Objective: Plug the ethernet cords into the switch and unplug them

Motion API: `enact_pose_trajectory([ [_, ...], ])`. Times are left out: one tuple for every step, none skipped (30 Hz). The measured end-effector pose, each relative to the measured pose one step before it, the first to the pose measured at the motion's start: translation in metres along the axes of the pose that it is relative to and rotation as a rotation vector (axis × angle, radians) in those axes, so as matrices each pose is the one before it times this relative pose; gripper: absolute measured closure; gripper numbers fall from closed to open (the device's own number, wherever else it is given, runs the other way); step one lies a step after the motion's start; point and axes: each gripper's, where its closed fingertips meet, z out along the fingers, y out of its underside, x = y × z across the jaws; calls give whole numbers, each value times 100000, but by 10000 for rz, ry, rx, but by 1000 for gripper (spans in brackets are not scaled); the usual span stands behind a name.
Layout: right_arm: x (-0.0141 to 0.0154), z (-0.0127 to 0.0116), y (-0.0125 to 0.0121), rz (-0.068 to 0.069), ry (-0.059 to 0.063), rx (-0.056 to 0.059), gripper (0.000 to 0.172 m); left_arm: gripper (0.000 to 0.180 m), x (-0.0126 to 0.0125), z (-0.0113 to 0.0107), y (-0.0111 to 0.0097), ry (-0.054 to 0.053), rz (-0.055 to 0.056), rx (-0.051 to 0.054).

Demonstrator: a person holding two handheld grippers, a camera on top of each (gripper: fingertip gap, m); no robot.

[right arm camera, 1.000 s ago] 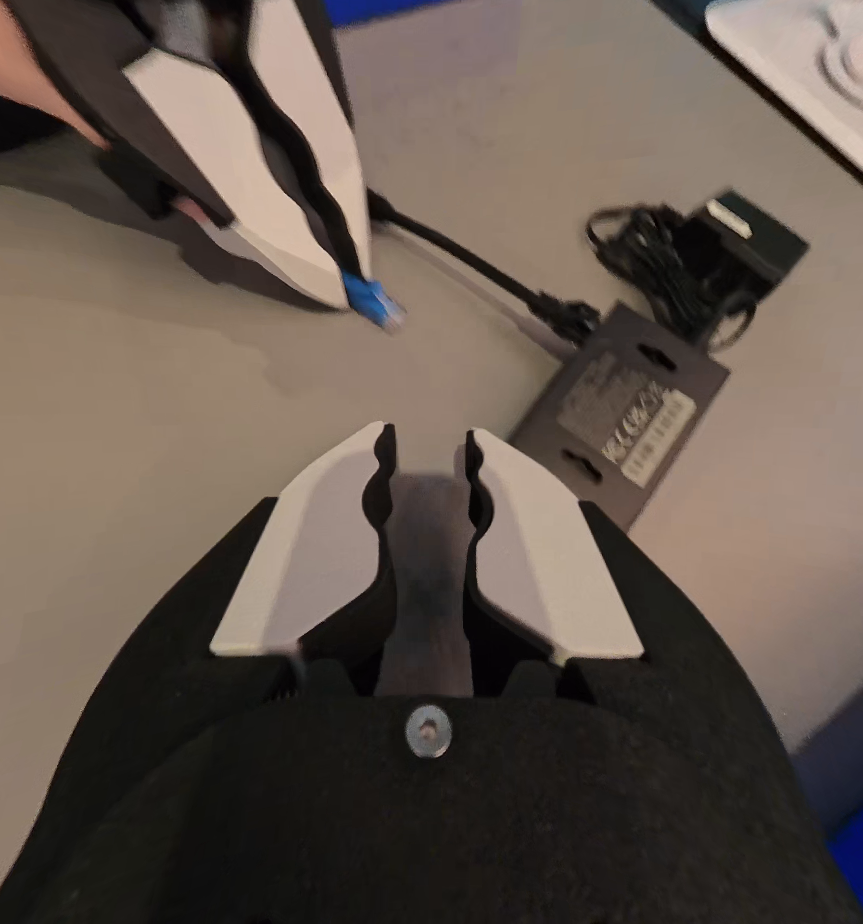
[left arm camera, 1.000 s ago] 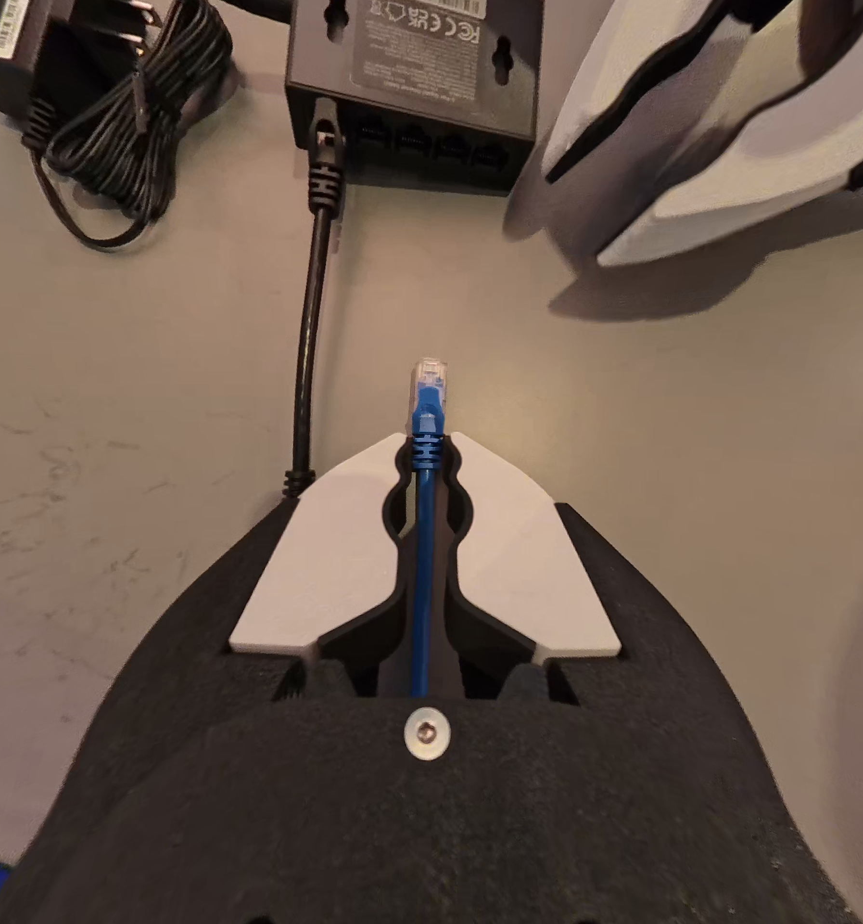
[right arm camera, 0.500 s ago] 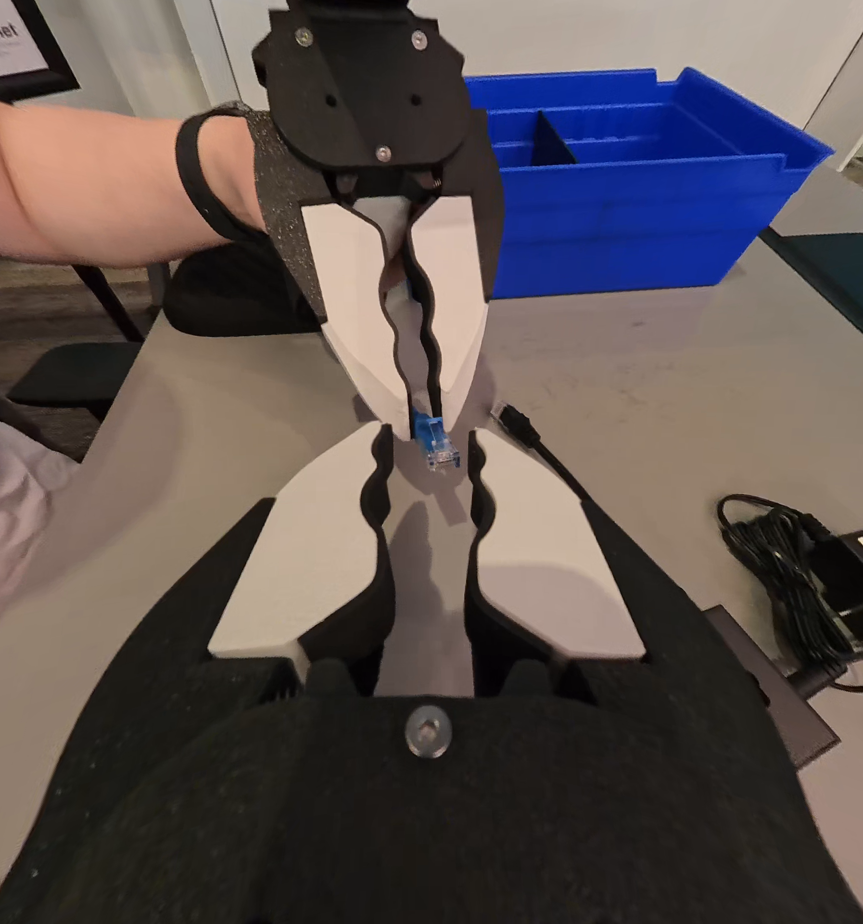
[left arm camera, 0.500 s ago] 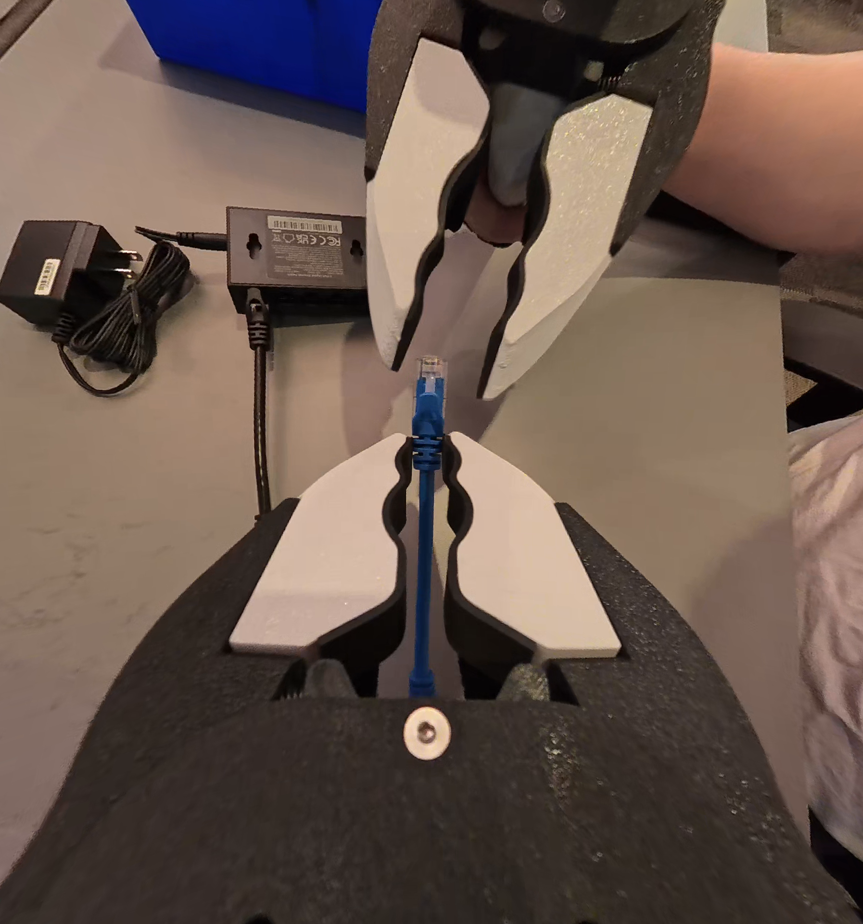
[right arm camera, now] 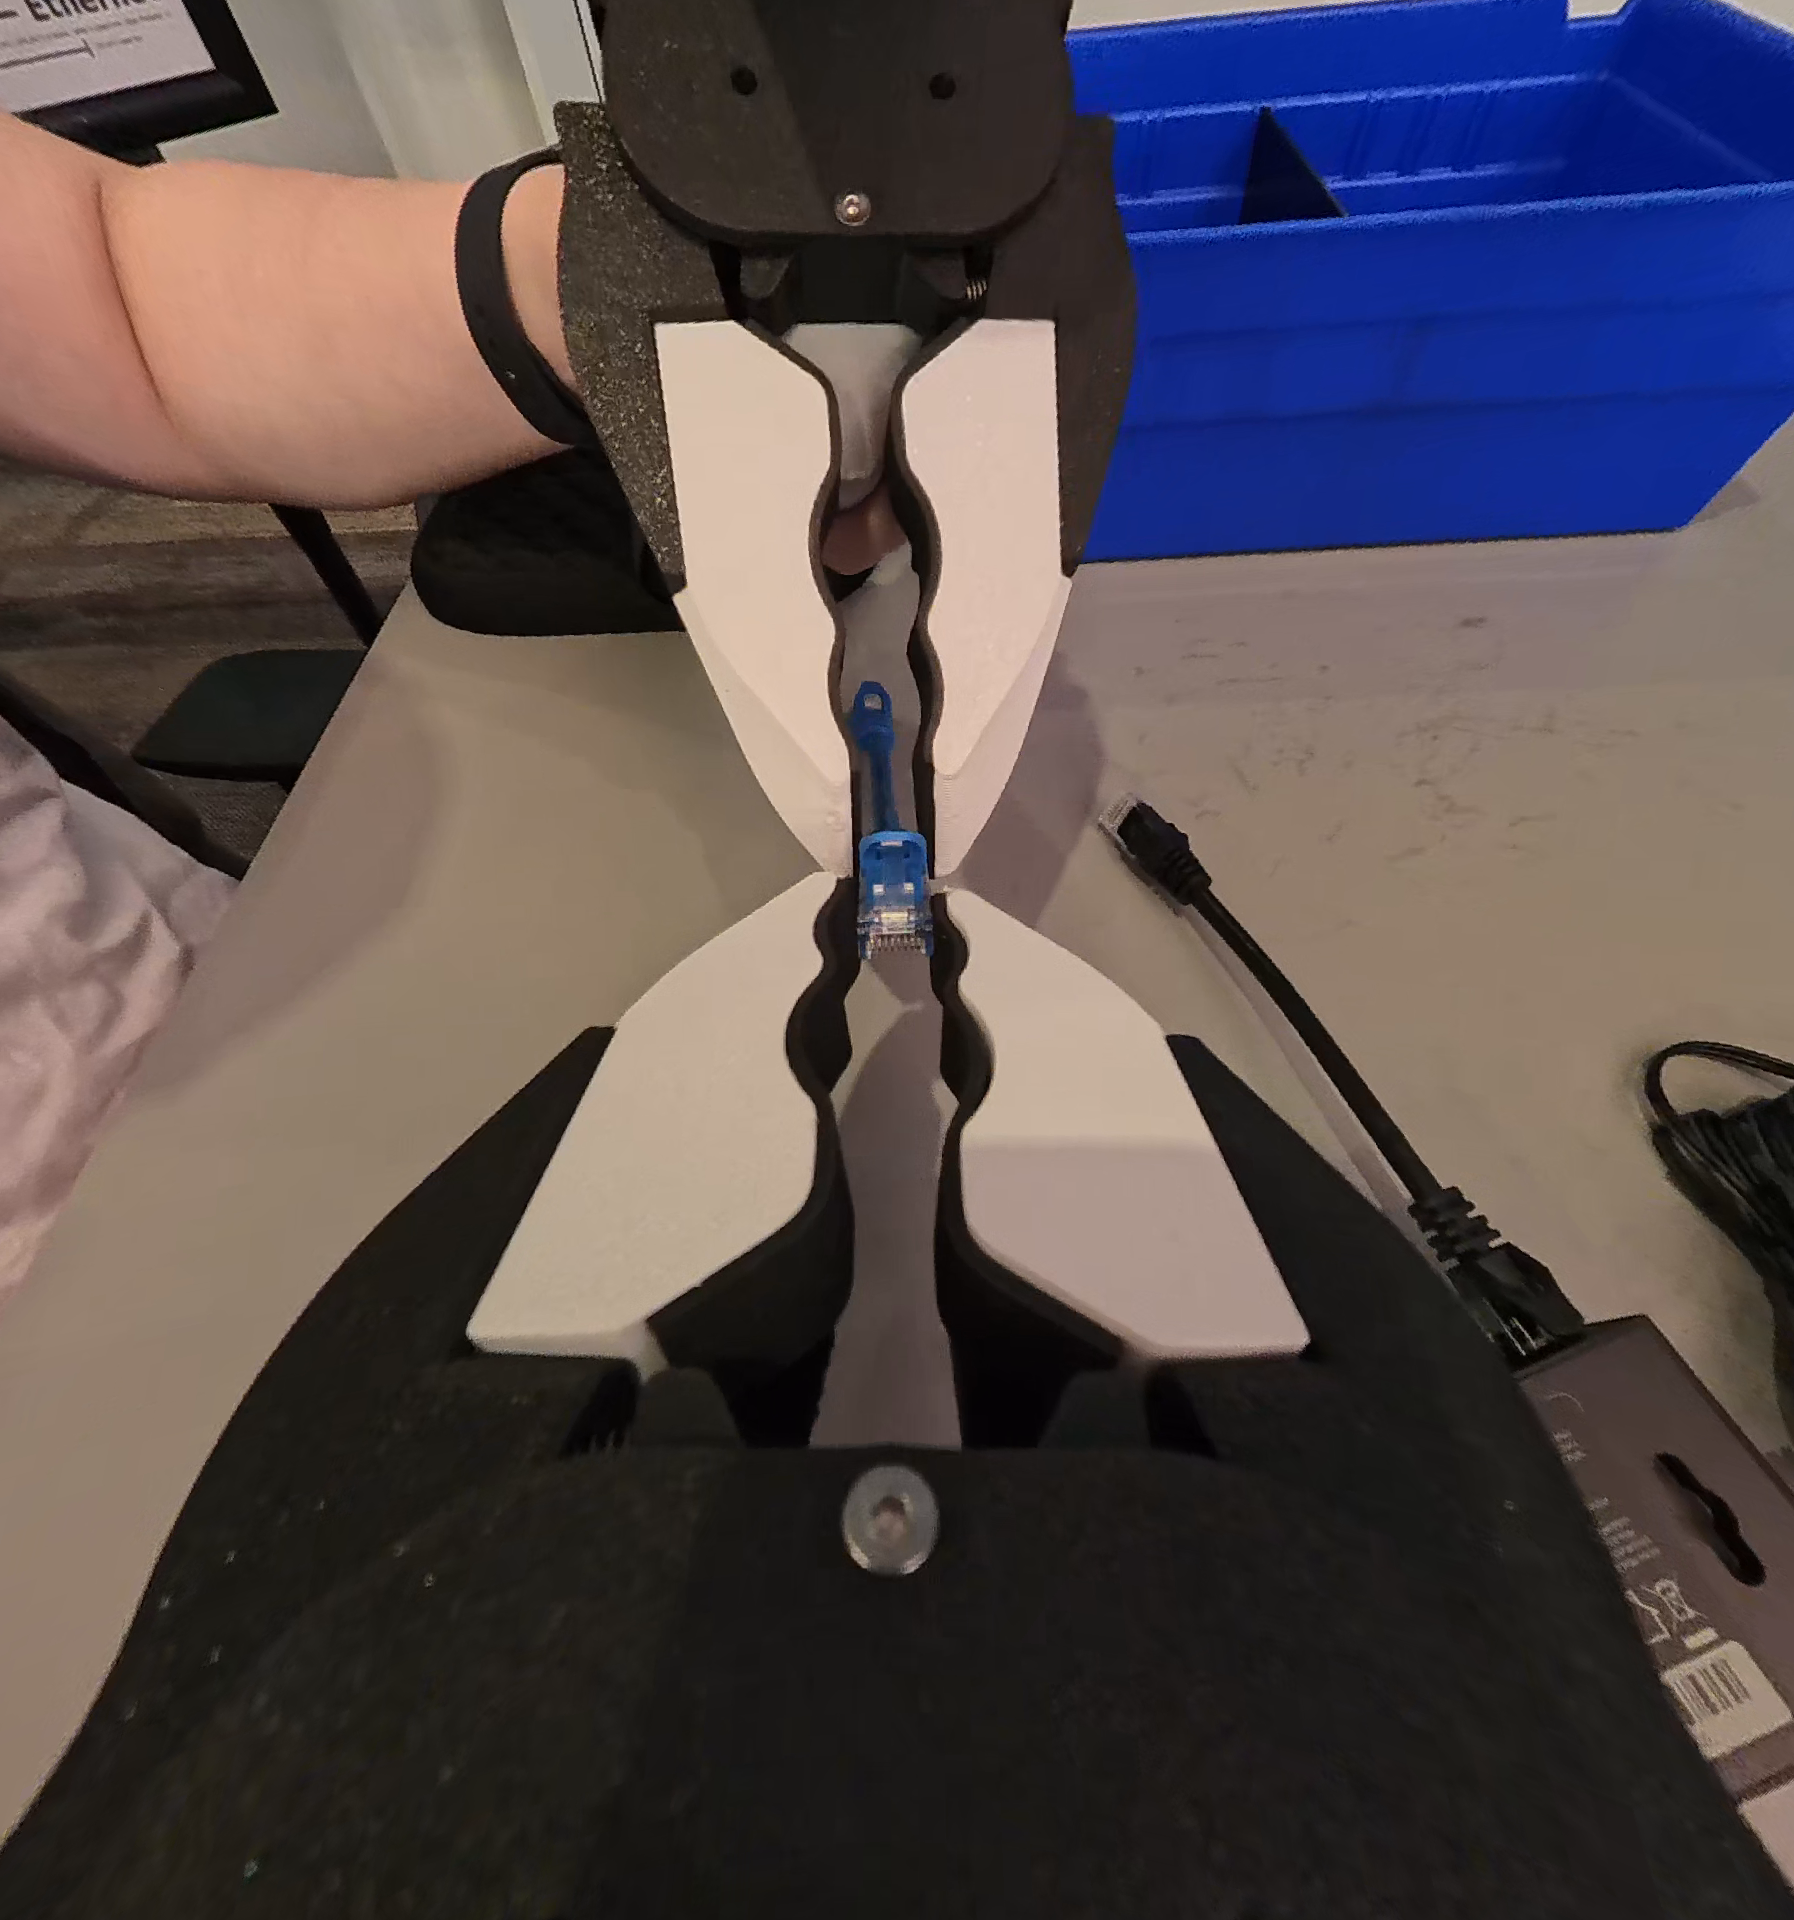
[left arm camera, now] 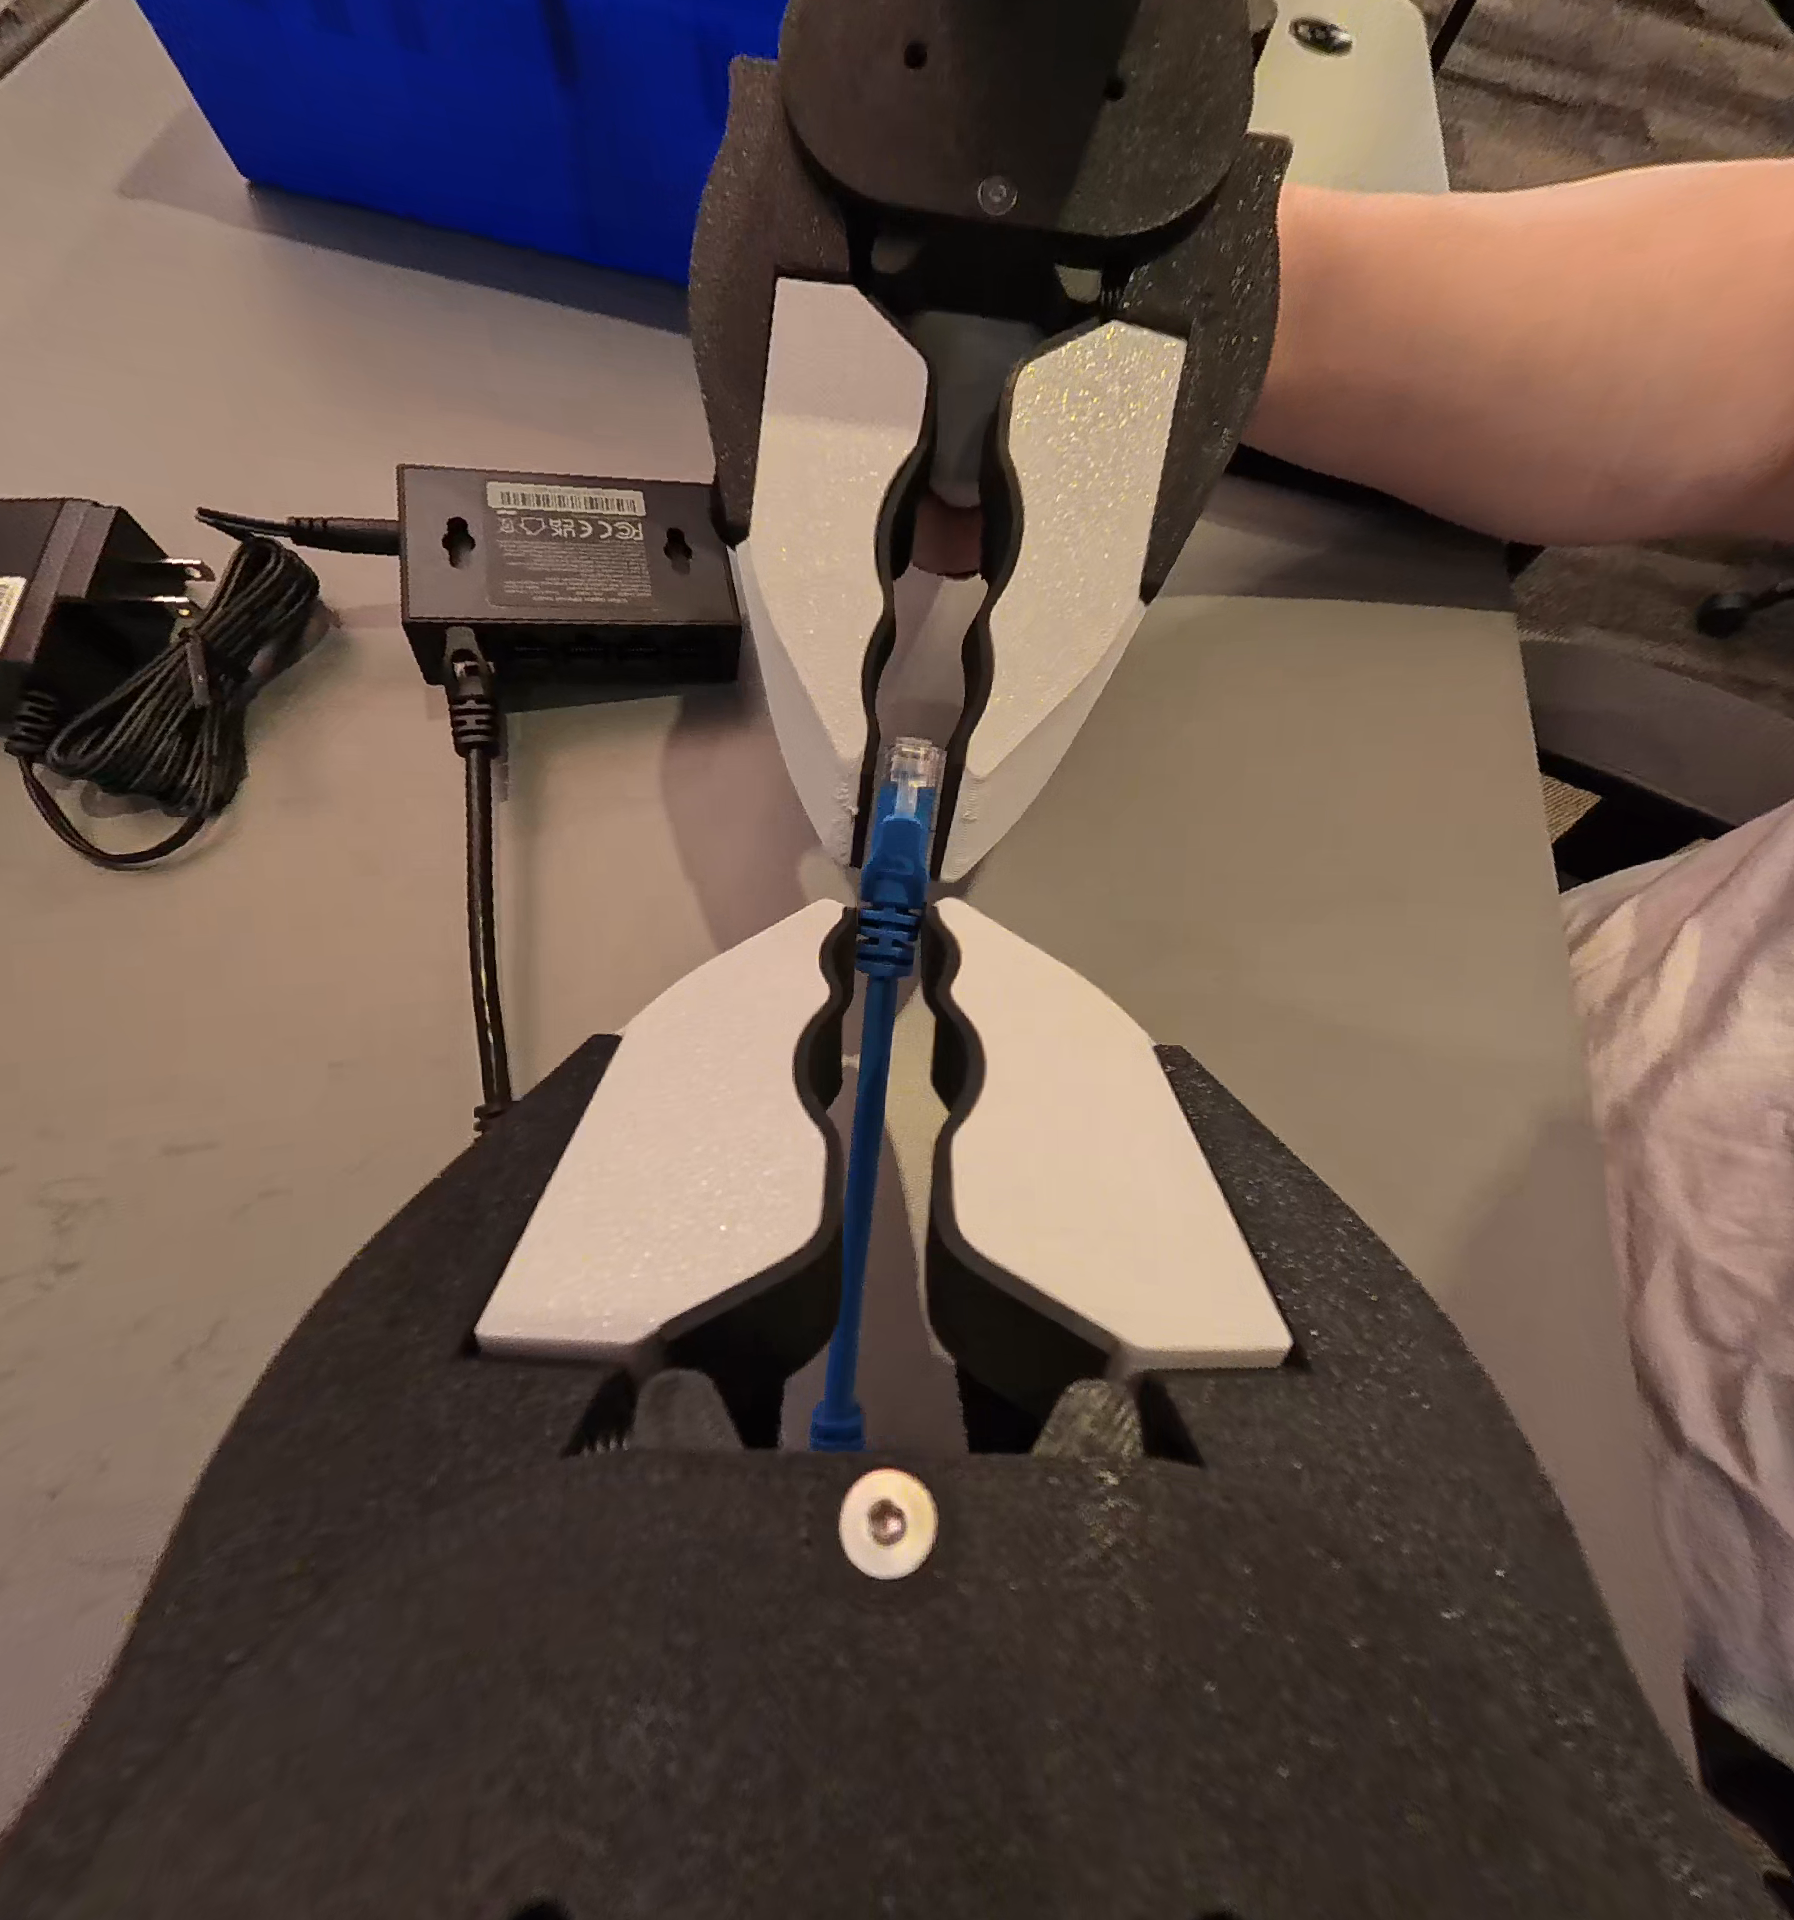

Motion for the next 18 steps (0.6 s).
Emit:
enact_pose_trajectory([
  [33, -29, 7, 122, -33, 39, 159, 166, -102, -83, -18, -13, -143, 68],
  [212, -65, 47, 70, 97, 39, 159, 155, -280, -202, -59, -140, -186, 91],
  [322, -117, 73, 29, 177, 47, 159, 147, -306, -346, -162, -197, -170, 172],
  [312, -167, 69, 81, 133, 68, 159, 142, -214, -471, -313, -196, -134, 326],
  [348, -199, 28, 152, 121, 102, 159, 141, -72, -558, -397, -193, -117, 421],
  [459, -230, -30, 175, 163, 139, 159, 141, 103, -577, -467, -149, -107, 453],
  [439, -241, -42, 170, 133, 124, 159, 144, 244, -536, -449, -134, -109, 437],
  [436, -245, -109, 138, 122, 130, 159, 147, 272, -455, -402, -180, -91, 363],
  [364, -241, -251, 139, 81, 187, 159, 149, 512, -372, -370, -99, -47, 306],
  [252, -234, -419, 187, 5, 249, 159, 152, 842, -252, -318, 64, -35, 273],
  [251, -239, -606, 177, 32, 325, 159, 156, 949, -51, -240, 112, -103, 248],
  [172, -247, -760, 165, 18, 391, 159, 159, 857, 227, -106, 66, -260, 249],
  [91, -225, -821, 195, -21, 403, 159, 162, 760, 505, 20, 79, -417, 264],
  [-22, -215, -897, 206, -63, 444, 159, 163, 549, 711, 223, 70, -492, 221],
  [-113, -168, -909, 230, -94, 456, 159, 164, 115, 779, 413, -54, -418, 87],
  [-185, -120, -855, 249, -126, 414, 159, 164, -252, 775, 408, -190, -226, 36],
  [-290, -96, -816, 262, -187, 407, 159, 163, -494, 682, 196, -297, -97, 87],
  [-355, -68, -744, 279, -231, 388, 159, 160, -415, 556, -210, -261, -47, 239],
])
